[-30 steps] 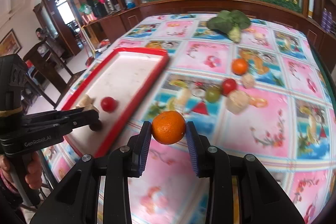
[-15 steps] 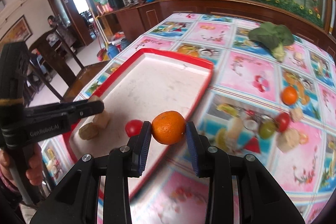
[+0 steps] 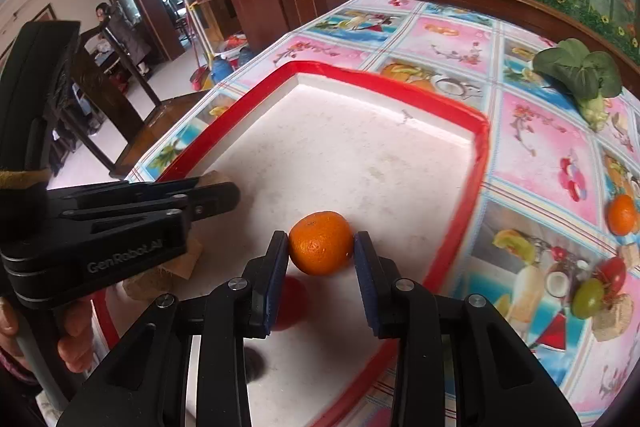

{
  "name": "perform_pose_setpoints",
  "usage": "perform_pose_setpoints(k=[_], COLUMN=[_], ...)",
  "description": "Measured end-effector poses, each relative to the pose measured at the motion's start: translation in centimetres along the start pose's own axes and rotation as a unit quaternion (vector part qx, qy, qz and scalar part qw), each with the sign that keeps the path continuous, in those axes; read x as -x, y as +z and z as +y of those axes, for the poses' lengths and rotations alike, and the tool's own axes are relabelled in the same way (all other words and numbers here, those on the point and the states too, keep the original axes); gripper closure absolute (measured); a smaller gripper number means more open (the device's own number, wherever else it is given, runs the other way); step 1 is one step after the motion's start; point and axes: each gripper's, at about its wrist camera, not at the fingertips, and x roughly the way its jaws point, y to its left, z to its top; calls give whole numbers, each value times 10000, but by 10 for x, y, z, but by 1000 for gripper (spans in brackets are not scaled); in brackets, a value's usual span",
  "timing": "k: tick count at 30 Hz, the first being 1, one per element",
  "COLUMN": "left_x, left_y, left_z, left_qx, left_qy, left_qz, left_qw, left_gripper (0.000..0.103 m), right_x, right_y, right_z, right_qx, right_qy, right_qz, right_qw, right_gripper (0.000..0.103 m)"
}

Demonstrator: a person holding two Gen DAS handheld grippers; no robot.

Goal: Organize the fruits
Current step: 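Carry the orange and cork piece into the tray with both tools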

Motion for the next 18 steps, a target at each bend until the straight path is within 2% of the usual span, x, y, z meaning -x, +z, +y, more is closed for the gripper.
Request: perform_pose_setpoints(k=[11,13,15,18], left_x=[-5,-4,-2,1], left_y=[-1,-2,-4,-8], left_z=[0,-1,-2,-3], left_qx=[-25,-7,12,-7], left_qy=[161,164,245,364], left_qz=[7,34,20,-21], left_qw=[9999,9999,9997,9993], left_gripper=[73,67,56,51], right_x=[-5,-4,-1,4], right_y=[1,0,-1,-3], right_z=[1,-1,-2,-3], right_qx=[52,-17,-59,-98], right_qy=[-38,-9,-16,-18], right_qz=[33,54,54,48], right_qw=[10000,10000,10000,9999], right_gripper=[69,69,69,69])
